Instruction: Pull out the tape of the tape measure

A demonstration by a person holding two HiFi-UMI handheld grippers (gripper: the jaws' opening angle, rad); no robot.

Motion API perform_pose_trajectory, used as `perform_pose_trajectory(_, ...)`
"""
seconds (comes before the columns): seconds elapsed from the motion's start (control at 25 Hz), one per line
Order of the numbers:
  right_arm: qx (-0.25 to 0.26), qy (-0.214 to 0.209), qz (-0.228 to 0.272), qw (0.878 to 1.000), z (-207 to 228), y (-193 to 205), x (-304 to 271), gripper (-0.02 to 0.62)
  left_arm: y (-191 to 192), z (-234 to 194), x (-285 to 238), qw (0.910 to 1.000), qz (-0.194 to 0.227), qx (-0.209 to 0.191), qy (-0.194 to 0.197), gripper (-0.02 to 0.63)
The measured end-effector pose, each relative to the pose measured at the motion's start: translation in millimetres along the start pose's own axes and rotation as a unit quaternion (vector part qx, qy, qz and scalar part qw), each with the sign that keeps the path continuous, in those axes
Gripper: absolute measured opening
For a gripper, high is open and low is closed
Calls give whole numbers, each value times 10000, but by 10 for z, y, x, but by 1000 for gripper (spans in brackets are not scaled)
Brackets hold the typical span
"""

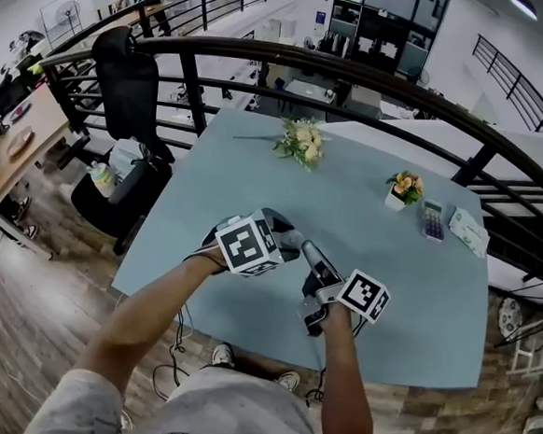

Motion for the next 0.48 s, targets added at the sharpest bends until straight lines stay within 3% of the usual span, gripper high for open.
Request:
perform_pose_trajectory(0.2, -406, -63, 51, 9991, 7, 62, -44, 173, 10, 1, 37, 10000, -17, -16, -9, 212)
perform_pose_trajectory(0.48, -921, -219, 300, 9951, -20, 43, -37, 74, 31, 19, 66, 10000, -61, 3, -53, 213)
Point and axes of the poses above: the fingertips, and each gripper's own axes: x backward along the fingers, z to its right, y out of its underside, the point moved 2 cm from there along x, backward along the fingers, and after that the axes turned 10 degrees about z, right-handed, at the moved point
